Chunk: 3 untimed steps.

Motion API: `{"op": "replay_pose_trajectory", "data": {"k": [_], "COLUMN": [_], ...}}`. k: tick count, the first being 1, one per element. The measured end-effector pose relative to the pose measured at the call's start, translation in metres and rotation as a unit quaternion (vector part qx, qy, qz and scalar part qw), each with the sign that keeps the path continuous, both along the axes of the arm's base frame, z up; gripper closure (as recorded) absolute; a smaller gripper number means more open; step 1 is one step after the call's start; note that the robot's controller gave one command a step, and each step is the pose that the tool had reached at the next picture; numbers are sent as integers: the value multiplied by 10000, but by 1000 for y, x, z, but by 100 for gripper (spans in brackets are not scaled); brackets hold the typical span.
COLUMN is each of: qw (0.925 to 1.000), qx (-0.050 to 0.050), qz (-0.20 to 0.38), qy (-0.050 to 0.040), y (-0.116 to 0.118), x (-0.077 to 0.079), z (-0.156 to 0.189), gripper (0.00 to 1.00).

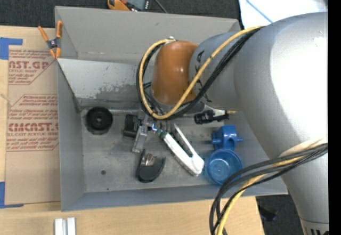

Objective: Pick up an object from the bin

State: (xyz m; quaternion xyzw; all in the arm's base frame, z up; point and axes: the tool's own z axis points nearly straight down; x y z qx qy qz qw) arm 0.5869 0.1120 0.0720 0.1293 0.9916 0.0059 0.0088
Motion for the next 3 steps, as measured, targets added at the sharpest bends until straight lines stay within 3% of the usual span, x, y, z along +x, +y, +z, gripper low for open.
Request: {"op": "replay_pose_trajectory", "data": {"k": [1, 2, 3], "qw": [9789, 9789, 9788], "qx": [-11, -8, -7], "qz": [2042, 2043, 2045], "qy": [21, 20, 85], "y": [-5, -5, -6], "x": [8, 8, 4], "z": [0, 0, 28], "gripper": [100, 100, 100]}}
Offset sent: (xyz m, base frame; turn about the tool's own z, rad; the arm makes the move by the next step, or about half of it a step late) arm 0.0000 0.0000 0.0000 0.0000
